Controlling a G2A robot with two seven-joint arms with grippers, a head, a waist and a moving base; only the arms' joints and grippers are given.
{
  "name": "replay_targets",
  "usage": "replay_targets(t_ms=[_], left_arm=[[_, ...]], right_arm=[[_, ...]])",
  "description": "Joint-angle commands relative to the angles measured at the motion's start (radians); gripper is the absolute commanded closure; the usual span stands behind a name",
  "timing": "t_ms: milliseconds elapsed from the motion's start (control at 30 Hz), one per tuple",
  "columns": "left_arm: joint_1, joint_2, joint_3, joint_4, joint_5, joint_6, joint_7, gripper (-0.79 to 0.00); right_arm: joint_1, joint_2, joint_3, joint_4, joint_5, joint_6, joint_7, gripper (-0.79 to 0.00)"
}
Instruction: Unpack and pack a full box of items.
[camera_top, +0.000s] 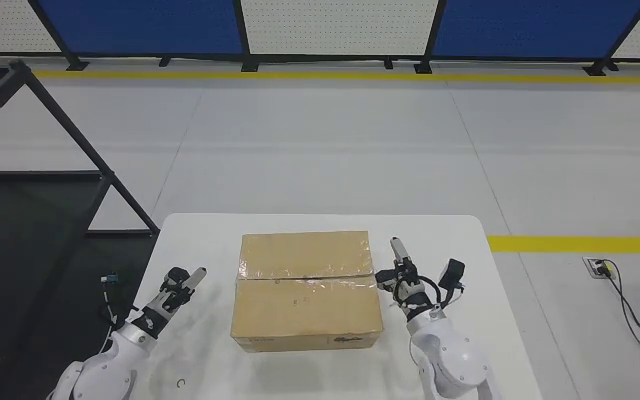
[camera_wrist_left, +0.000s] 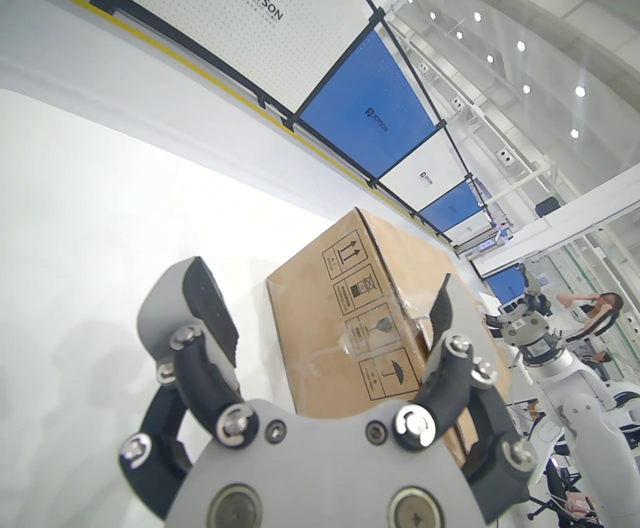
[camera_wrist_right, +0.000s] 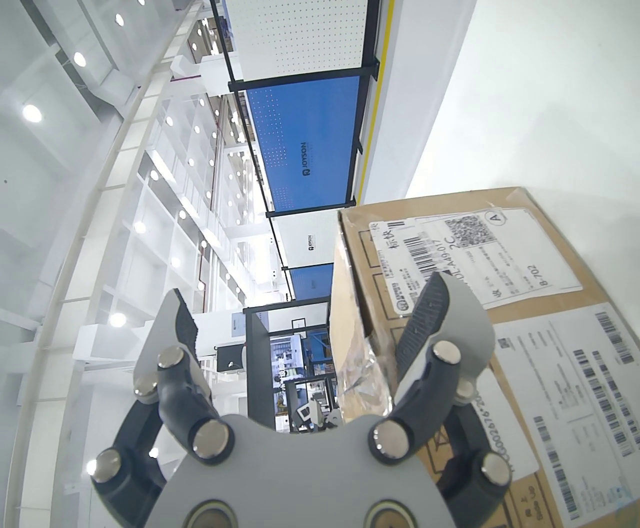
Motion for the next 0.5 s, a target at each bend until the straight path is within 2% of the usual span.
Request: replay_targets(t_ms=[0,233,467], left_arm=[[0.0,0.0,0.0,0.0,0.0,0.0,0.0,-0.785],[0.0,0.0,0.0,0.0,0.0,0.0,0.0,-0.785],[0.0,0.0,0.0,0.0,0.0,0.0,0.0,-0.785]], right_arm=[[0.002,0.002,0.0,0.013,0.002,-0.004,-0.004,-0.785],[-0.003,0.01,0.021,0.01,0.015,-0.044,-0.034,-0.785],[-0.084,0.025,0.079,-0.138,0.052,-0.173,0.0,-0.785]])
